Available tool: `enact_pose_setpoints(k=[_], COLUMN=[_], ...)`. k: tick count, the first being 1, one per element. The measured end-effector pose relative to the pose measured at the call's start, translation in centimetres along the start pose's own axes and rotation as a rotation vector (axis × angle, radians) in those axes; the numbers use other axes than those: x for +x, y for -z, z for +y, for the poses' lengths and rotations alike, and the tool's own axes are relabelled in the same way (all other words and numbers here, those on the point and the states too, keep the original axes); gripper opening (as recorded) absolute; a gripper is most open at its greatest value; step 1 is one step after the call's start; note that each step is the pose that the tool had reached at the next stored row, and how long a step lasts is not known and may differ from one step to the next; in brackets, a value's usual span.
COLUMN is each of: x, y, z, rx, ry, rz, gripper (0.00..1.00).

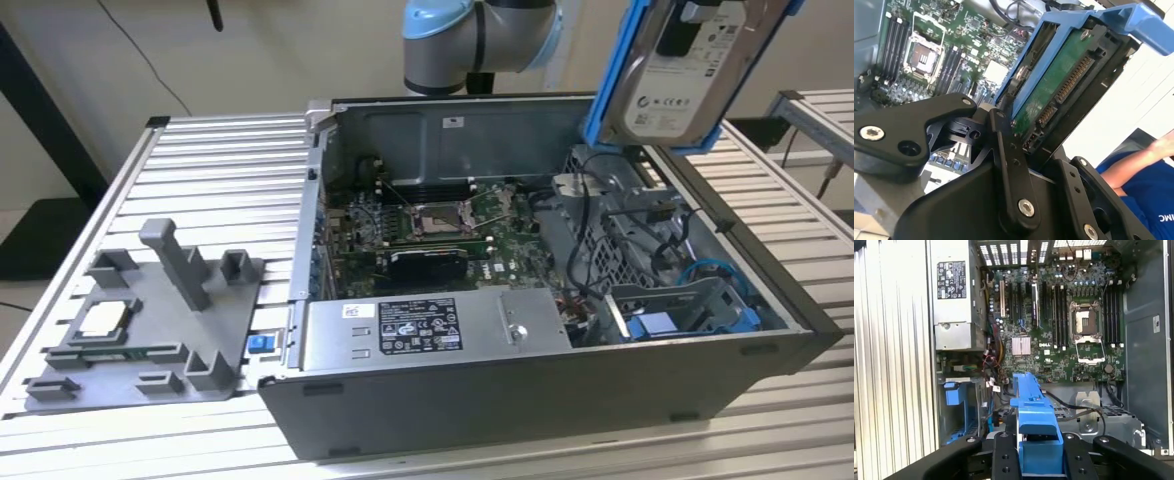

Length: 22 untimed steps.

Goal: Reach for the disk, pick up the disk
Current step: 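Pick up the disk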

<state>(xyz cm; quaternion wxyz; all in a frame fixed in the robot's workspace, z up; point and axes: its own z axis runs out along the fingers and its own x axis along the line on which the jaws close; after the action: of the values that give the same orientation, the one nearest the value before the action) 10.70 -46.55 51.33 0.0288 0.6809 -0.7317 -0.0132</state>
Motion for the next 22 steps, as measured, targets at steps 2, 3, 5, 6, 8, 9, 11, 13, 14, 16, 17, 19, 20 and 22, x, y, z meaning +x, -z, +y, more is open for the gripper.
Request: enact_pose_setpoints(k=[2,3,5,6,8,9,11,13,14,16,17,19,20,22], x=[0.35,0.51,0.85,1.01,1.35,1.52,1.85,2.20,2.37,2.72,2.92,3.29,3.49,3.85], y=[0.00,-0.01,-0.02,-0.02,-0.03,-0.03,-0.04,-0.04,-0.05,-0.05,-0.06,-0.07,-0.07,-0.07], z=[-0.02,-0.04,-0.06,-0.07,-0.10,-0.11,-0.14,-0.16,-0.17,-0.20,-0.21,-0.24,-0.25,-0.28], rx=[-0.0007,-0.0010,-0.0017,-0.0020,-0.0025,-0.0028,-0.0032,-0.0038,-0.0041,-0.0047,-0.0050,-0.0057,-0.0060,-0.0067], ry=[0.000,0.000,0.000,0.000,0.000,0.000,0.000,0.000,0.000,0.000,0.000,0.000,0.000,0.000], rz=[0.0001,0.0001,0.0001,0.0001,0.0002,0.0003,0.0002,0.0004,0.0003,0.0003,0.0004,0.0004,0.0005,0.0006], gripper=[0.00,0.00,0.00,0.00,0.00,0.00,0.00,0.00,0.00,0.00,0.00,0.00,0.00,0.00])
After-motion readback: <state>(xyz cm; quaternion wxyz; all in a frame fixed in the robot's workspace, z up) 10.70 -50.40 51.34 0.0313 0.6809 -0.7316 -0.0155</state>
